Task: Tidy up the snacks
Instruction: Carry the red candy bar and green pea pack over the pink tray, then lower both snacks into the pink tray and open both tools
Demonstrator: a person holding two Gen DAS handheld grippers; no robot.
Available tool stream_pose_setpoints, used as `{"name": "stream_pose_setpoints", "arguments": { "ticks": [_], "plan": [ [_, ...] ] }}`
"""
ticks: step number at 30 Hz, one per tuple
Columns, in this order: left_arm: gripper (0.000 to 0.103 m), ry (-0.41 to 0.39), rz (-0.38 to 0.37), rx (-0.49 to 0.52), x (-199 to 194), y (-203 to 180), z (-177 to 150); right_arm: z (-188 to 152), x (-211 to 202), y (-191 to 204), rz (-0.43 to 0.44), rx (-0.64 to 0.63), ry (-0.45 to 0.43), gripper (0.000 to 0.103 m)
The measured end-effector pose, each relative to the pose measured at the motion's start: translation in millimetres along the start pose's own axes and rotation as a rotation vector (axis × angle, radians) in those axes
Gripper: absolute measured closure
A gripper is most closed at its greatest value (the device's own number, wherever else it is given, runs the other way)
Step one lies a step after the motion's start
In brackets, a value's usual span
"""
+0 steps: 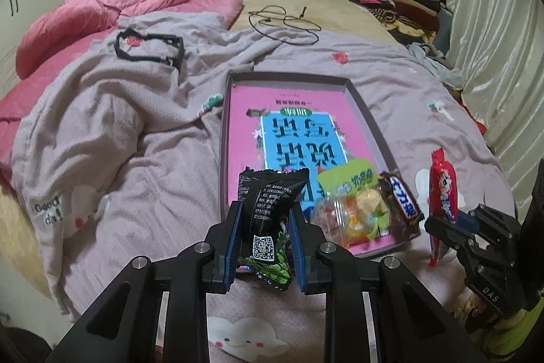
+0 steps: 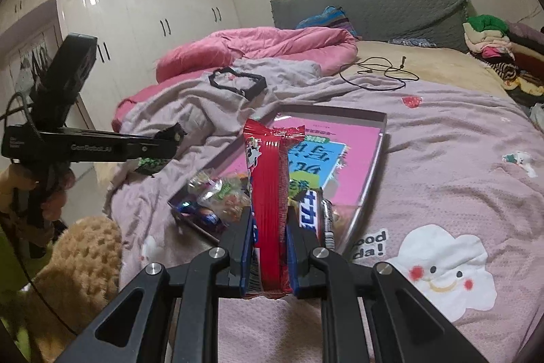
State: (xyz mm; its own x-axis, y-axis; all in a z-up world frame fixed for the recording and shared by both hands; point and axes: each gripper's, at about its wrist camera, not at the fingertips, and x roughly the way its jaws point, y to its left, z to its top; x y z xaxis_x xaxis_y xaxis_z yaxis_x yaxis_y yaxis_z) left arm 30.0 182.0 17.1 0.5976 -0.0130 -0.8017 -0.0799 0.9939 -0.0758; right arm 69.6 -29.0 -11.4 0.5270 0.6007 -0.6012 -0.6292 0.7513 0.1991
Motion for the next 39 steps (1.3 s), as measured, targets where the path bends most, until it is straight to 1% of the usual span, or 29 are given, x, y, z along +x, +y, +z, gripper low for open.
{"name": "stream_pose_setpoints", "arguments": {
  "ticks": [5,10,18,22,33,36,39],
  "plan": [
    [0.076,0.017,-0.01,-0.001,11,-5,-9,-3,5,-3,-0.067,-0.014,0.013,0.085],
    [0.076,0.017,-0.011,0.011,19,-12,-13,-9,13,-12,-0.103,0.0,0.038,0.085],
    [0.076,0.014,-0.012,0.006,29,-13,-13,-12,27,-14,-0.126,-0.004,0.06,0.085],
    [0.076,0.02,-0.018,-0.005,36,-11,-14,-10,31,-12,-0.134,-0.008,0.056,0.085],
    [0.076,0.004,-0.022,-0.012,45,-10,-11,1,50,-11,-0.161,-0.02,0.045,0.085],
    [0.076,-0.003,-0.014,-0.003,47,-11,-11,5,52,-7,-0.157,-0.023,0.037,0.085],
    [0.076,-0.007,-0.016,0.001,49,-13,-11,5,55,3,-0.137,-0.043,0.039,0.085]
  ]
}}
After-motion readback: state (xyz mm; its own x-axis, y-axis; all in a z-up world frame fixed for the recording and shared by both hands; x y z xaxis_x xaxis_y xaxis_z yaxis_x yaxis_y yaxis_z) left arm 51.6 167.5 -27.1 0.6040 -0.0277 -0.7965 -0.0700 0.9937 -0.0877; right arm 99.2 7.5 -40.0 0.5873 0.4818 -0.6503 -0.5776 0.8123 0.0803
